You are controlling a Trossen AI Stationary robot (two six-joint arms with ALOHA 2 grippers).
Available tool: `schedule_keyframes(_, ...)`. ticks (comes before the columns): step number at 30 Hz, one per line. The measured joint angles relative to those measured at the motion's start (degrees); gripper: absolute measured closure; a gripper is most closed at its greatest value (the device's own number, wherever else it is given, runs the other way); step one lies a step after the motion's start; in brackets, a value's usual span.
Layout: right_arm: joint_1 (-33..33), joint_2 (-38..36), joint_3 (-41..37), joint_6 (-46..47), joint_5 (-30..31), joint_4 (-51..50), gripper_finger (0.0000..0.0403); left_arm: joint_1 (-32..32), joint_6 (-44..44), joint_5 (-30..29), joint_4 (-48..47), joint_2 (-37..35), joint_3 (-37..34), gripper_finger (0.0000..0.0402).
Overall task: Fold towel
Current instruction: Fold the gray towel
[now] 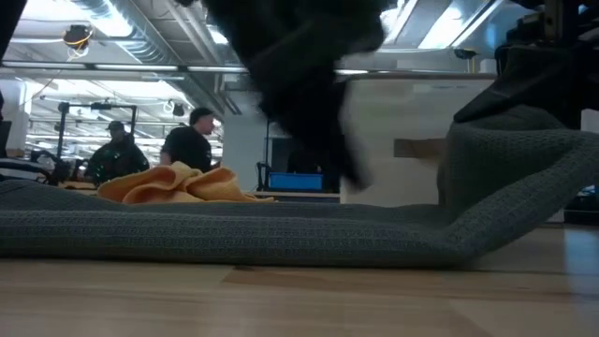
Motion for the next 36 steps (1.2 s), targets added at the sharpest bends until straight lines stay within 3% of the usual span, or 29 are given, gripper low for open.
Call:
schedule_keyframes(3, 0.0, 0.0, 0.0, -0.4, -0.1, -0.2, 0.0394, -0.8, -3.4, -0.1, -1.8, 0.4, -3.2, 0.0243)
schedule_keyframes(9, -0.3, 0.0, 0.4, -0.5, 0.0, 0.6, 0.0394, -0.8, -3.8, -0.5, 13.7, 2.3, -9.2, 0.0243)
schedule_keyframes(16, -4.9, 0.6, 6.2, -8.5, -3.9, 0.8, 0.0393, 1.1, -1.8, 0.9, 24.0, 3.0, -9.7, 0.0243)
schedule_keyframes(22, -7.7, 2.3, 9.4, -12.4, -6.9, -0.1, 0.0392, 1.6, -0.2, 0.5, 25.0, 2.8, -9.7, 0.0243)
schedule_keyframes(28, -8.3, 2.8, 9.8, -13.8, -8.4, -0.1, 0.0391, -0.2, 1.8, 0.4, 15.4, -1.7, -7.2, 0.0243)
schedule_keyframes(36, -8.3, 2.8, 9.8, -13.9, -9.8, 0.3, 0.0391, -6.1, -10.1, -1.7, -5.3, -8.3, -7.2, 0.0243)
